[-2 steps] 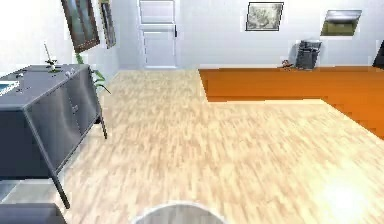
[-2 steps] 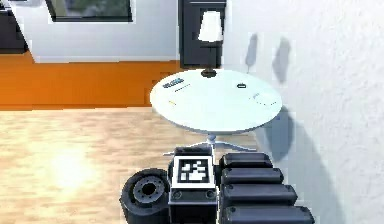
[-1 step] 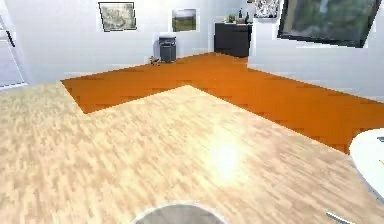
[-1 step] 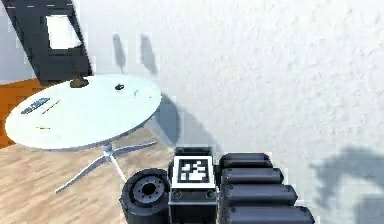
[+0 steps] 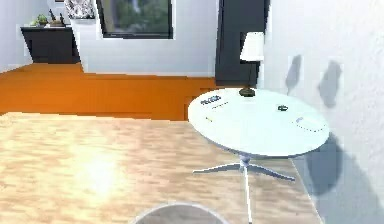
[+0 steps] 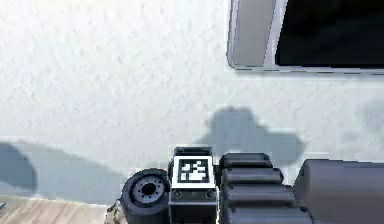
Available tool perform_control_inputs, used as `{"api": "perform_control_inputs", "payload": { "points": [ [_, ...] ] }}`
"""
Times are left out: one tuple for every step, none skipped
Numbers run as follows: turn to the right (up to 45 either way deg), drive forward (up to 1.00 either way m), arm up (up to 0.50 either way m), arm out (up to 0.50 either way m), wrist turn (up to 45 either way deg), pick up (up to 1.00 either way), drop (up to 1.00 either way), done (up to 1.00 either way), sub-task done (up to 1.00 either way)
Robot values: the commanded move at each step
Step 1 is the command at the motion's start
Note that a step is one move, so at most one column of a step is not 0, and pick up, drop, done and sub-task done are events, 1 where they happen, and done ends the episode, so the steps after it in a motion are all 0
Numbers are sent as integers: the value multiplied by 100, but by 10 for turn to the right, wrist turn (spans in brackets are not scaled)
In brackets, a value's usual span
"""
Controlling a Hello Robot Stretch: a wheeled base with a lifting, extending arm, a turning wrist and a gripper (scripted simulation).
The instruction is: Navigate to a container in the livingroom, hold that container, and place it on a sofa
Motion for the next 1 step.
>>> {"api": "perform_control_inputs", "payload": {
  "points": [
    [450,0,0,0,0,0,0,0,0]
  ]
}}
